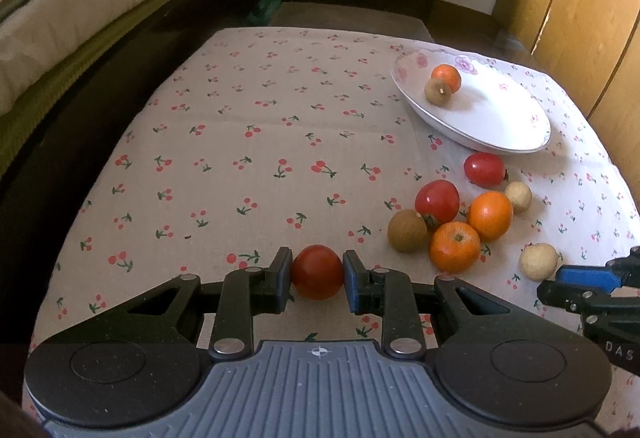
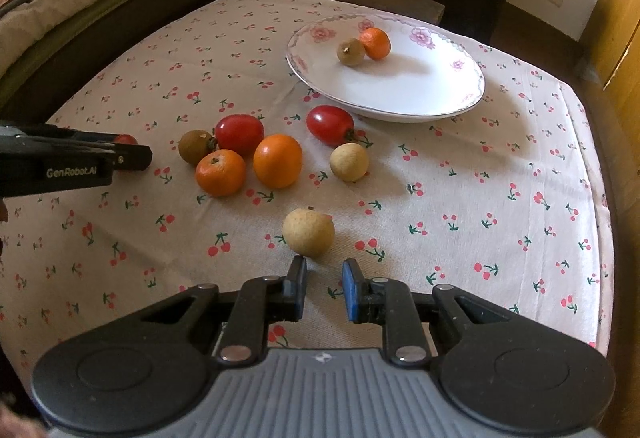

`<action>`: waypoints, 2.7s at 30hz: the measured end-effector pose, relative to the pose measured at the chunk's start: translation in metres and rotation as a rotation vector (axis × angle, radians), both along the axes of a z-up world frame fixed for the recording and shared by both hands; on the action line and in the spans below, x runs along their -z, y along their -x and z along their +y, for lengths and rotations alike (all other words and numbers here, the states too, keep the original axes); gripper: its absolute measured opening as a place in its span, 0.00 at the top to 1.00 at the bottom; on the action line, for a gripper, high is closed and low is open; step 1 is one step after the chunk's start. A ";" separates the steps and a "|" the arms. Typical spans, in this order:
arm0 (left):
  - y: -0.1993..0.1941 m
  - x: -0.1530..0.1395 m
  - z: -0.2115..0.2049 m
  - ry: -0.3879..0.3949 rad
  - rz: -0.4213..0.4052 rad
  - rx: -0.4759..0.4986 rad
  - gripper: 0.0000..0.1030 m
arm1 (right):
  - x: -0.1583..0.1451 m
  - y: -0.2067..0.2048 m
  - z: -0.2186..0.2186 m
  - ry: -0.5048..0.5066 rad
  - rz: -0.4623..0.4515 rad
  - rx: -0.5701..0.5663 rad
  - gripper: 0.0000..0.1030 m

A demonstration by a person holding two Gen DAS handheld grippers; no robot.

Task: Organize fruits
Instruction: 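Lift the red tomato with the left tool while the right tool lowers toward the tan fruit, then close the right tool on the tan round fruit while the left tool holds the tomato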

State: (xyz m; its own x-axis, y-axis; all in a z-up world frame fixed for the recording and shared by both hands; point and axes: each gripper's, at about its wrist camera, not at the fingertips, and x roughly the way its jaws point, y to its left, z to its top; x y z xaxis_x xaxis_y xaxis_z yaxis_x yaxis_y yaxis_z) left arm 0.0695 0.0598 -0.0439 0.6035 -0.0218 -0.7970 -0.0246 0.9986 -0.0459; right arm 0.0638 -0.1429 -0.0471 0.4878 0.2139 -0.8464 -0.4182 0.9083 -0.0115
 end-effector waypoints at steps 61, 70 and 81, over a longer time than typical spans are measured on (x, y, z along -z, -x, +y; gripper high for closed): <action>0.016 -0.023 -0.034 0.096 -0.050 0.133 0.67 | -0.014 -0.013 -0.007 -0.153 -0.017 0.003 0.77; 0.016 -0.021 -0.033 0.101 -0.043 0.141 0.67 | -0.012 -0.021 -0.008 -0.179 0.000 0.013 0.72; 0.013 -0.017 -0.036 0.093 -0.033 0.142 0.67 | -0.001 -0.023 0.005 -0.118 0.019 0.011 0.72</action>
State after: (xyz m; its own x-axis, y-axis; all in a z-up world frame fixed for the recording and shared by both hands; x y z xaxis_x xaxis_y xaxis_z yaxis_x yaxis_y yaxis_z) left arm 0.0567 0.0233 -0.0266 0.6149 -0.1815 -0.7675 0.1197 0.9834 -0.1366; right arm 0.0865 -0.1374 -0.0464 0.4747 0.3072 -0.8248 -0.4074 0.9074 0.1035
